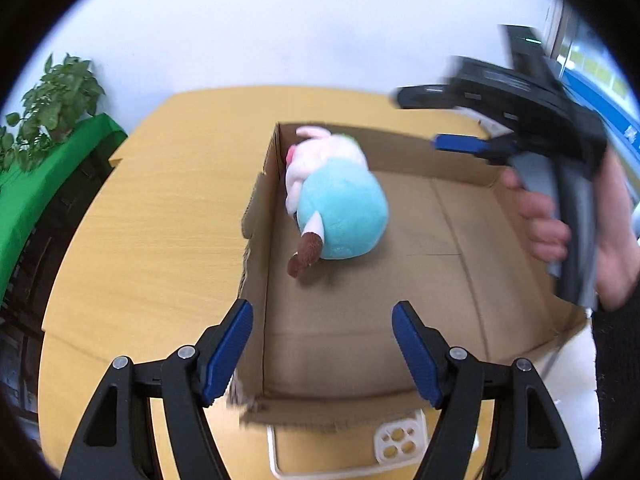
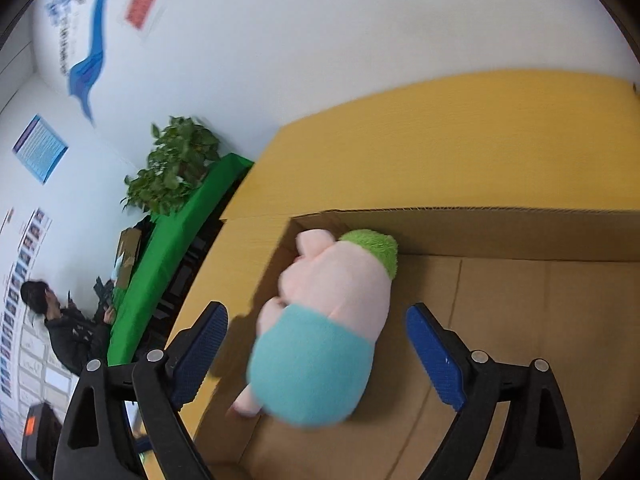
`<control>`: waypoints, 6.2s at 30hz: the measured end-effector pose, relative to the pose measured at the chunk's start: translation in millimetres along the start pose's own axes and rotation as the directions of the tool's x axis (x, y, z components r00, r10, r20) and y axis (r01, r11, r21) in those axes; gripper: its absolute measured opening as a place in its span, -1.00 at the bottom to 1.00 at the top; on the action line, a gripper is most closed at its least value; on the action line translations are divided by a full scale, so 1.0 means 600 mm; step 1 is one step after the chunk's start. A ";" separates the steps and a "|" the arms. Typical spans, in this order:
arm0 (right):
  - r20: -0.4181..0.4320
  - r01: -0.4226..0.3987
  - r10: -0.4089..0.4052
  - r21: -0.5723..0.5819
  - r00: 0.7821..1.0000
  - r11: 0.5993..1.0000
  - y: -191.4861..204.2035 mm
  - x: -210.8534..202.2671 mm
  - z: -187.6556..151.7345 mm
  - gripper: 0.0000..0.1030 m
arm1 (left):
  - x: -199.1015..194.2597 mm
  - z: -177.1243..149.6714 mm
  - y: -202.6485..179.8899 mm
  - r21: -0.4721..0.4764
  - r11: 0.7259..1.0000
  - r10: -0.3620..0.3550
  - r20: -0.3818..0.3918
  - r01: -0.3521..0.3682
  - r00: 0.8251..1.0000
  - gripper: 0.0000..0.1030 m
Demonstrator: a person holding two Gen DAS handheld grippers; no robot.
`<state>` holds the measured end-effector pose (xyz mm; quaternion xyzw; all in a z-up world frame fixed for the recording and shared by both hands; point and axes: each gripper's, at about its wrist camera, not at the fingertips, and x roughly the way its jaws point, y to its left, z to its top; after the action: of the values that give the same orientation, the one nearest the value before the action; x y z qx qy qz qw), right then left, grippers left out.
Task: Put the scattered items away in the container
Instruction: 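Open both grippers to drop the plush pig into the box, then withdraw both grippers from the box back over the table, then grasp the black sunglasses on the table with the right gripper, then close the left gripper on the sunglasses while the right gripper holds them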
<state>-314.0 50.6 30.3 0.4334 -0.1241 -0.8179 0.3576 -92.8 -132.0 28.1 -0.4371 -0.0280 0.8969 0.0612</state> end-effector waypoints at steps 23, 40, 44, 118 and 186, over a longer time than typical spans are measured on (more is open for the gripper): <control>0.257 0.499 -0.460 -0.114 0.850 0.859 0.111 -0.404 -0.409 1.00 | -0.077 -0.057 -0.142 0.082 0.997 -0.009 0.223 -0.010 0.975 0.56; 0.235 0.499 -0.462 -0.136 0.855 0.856 0.121 -0.400 -0.424 1.00 | -0.076 -0.073 -0.160 0.079 0.996 0.020 0.216 -0.038 0.976 0.56; 0.224 0.504 -0.469 -0.136 0.854 0.853 0.120 -0.395 -0.430 1.00 | -0.070 -0.074 -0.157 0.066 0.997 0.014 0.209 -0.028 0.978 0.56; -0.217 0.362 -0.396 -0.180 0.893 0.915 0.068 -0.297 -0.723 0.37 | -0.016 -0.384 -0.260 0.165 0.839 -0.396 -0.469 0.519 0.789 0.07; -0.298 0.150 -0.304 -0.446 0.905 0.882 0.068 -0.340 -0.702 0.36 | 0.029 -0.295 -0.237 0.162 0.844 -0.433 -0.358 0.512 0.827 -0.11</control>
<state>116.5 207.8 -72.0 0.5016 0.1716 -0.7688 0.3576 48.3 10.4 -79.8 -0.5391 -0.0124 0.7699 0.3412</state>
